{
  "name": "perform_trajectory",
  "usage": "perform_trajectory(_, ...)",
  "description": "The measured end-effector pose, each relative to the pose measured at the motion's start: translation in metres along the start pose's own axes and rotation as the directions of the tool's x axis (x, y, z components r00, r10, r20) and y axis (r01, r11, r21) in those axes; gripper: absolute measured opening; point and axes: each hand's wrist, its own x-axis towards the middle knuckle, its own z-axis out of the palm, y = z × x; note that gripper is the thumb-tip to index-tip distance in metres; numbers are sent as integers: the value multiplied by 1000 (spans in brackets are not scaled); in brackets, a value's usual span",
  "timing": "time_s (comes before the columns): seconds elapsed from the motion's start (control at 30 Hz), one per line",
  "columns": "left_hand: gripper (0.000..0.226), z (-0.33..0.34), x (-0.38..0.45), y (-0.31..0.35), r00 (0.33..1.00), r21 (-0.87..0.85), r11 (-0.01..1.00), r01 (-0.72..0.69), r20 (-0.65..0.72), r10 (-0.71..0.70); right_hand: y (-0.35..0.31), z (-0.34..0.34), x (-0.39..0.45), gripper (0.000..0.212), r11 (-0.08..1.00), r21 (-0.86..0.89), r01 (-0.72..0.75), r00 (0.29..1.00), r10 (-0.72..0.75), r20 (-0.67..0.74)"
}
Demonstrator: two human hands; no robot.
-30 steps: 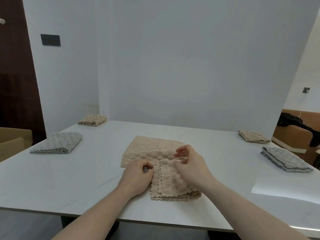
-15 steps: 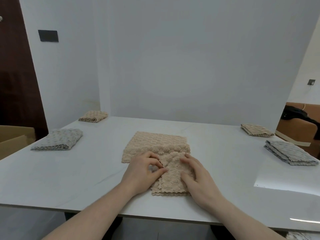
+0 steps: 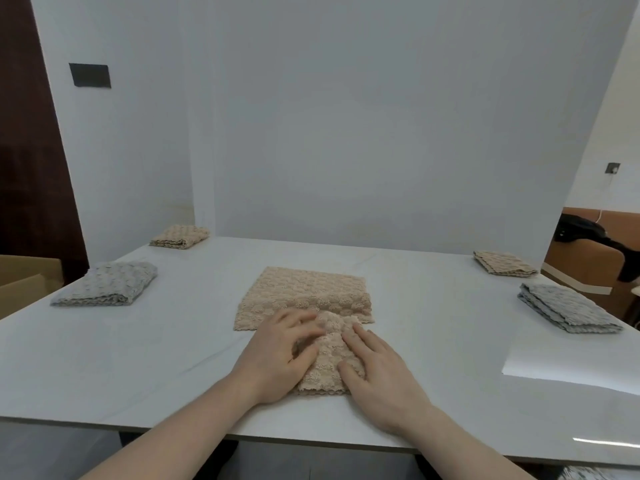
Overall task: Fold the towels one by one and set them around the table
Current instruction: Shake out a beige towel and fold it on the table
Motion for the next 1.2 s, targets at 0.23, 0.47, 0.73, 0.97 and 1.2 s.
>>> perform_trajectory(0.23,70,2,5,1,955,146,975,169,220,-199,-2,-5,-5,62,999,53,-11,999,14,-53)
perform_trajectory(0.47,65,-1,2,6,952,186,959,216,180,-249,-1,1,1,67,995,-81,-56,993,64,103)
perform_trajectory(0.73,64,-1,0,8,935,234,915,328,56,-349,-7,-2,-5,68,996,-62,-68,994,72,78)
perform_trajectory(0.97,37,1,2,6,948,192,937,291,72,-309,-4,-1,-2,71,991,-43,-123,990,126,67)
perform_trajectory(1.2,21,-5,3,14,962,42,968,249,102,-252,-3,-2,1,78,989,7,-145,984,144,103)
